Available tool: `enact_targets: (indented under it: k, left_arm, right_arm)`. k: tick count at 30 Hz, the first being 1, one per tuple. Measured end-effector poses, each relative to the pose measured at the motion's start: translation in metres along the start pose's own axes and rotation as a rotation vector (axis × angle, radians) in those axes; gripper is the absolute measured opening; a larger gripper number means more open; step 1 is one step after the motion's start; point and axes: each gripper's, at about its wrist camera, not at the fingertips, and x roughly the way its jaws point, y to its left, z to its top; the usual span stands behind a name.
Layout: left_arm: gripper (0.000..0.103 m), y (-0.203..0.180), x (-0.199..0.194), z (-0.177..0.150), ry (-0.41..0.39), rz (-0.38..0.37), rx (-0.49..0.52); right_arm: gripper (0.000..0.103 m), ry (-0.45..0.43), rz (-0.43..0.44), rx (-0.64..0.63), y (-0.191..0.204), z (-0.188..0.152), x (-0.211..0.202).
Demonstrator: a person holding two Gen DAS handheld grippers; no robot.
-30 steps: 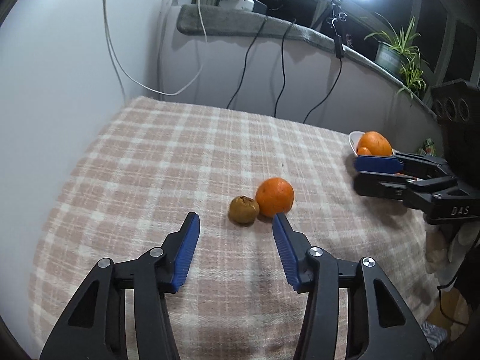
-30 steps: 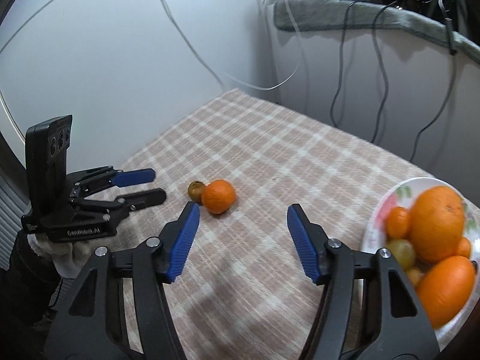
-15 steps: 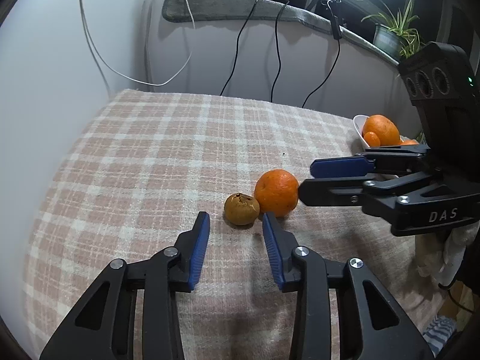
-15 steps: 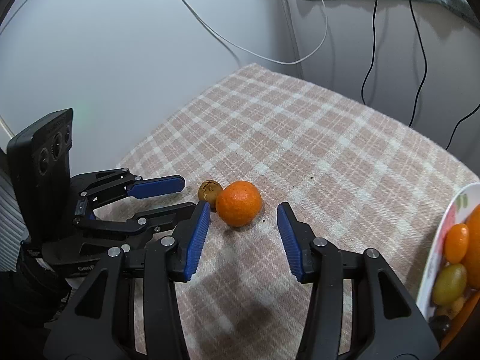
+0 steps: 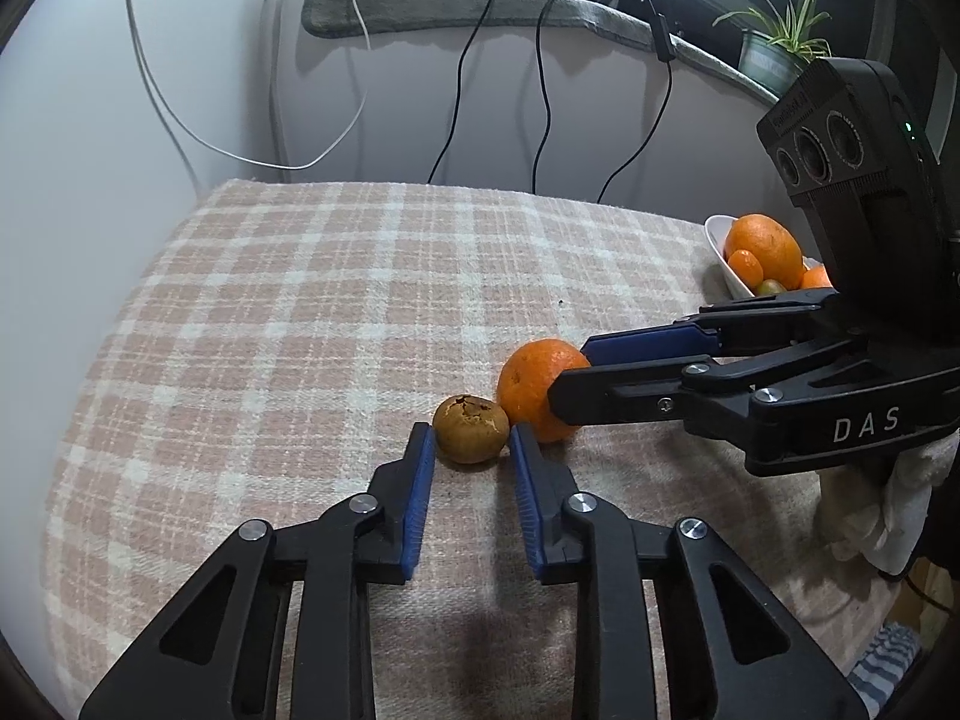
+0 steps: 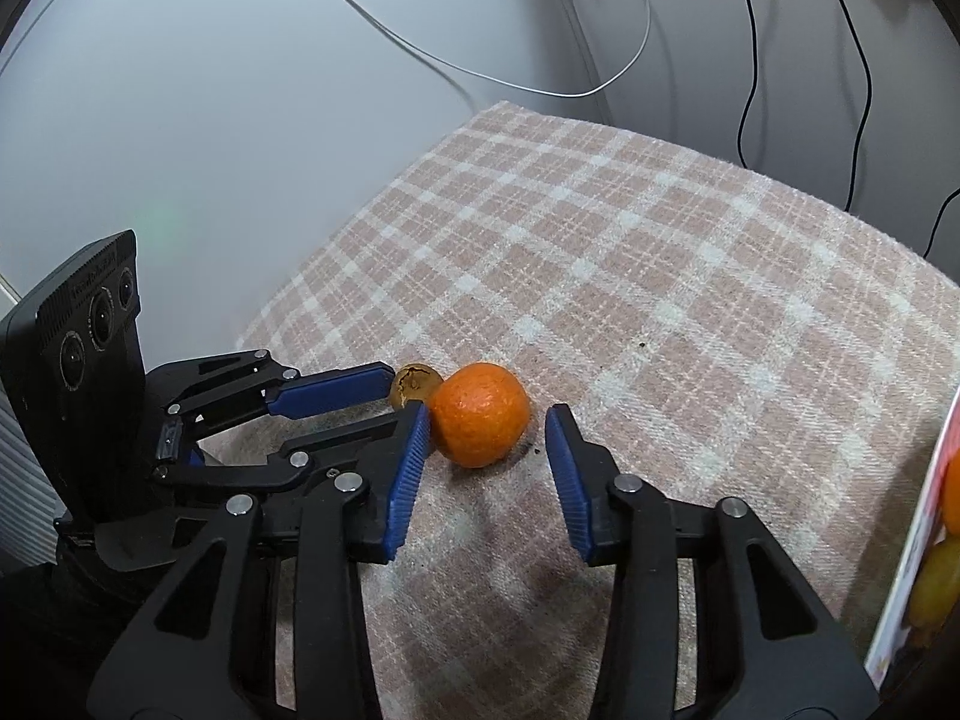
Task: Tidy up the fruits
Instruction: 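Close left gripper on the brown wrinkled fruit while right gripper closes on the mandarin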
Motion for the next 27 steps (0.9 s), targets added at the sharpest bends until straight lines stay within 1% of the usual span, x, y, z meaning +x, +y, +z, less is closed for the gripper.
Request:
enact_targets:
  k: [3, 5, 6, 13, 22, 25, 27]
  left_arm:
    - [0.022, 0.002, 0.000, 0.001, 0.000, -0.004, -0.004]
    - [0.022, 0.003, 0.001, 0.001, 0.000, -0.003, -0.003]
    - [0.021, 0.003, 0.001, 0.001, 0.000, -0.002, 0.000]
    - [0.020, 0.001, -0.002, 0.001, -0.012, 0.005, 0.002]
    - [0.020, -0.001, -0.015, 0.000, -0.039, 0.007, 0.002]
    - [0.020, -0.004, -0.020, 0.001, -0.051, 0.004, 0.005]
    - [0.020, -0.007, -0.024, 0.002, -0.061, 0.001, 0.009]
  right_arm:
    - [0.041, 0.001, 0.003, 0.000, 0.001, 0.001, 0.003]
    - [0.037, 0.002, 0.011, 0.002, 0.001, 0.002, 0.005]
    - [0.037, 0.003, 0.013, 0.002, 0.001, 0.002, 0.006]
    - [0.036, -0.008, 0.001, -0.004, 0.003, -0.001, 0.001]
    - [0.034, -0.033, -0.008, -0.011, 0.003, -0.009, -0.016]
    - [0.032, -0.052, -0.018, -0.016, 0.002, -0.012, -0.027]
    - [0.024, -0.064, -0.022, -0.017, 0.000, -0.013, -0.036]
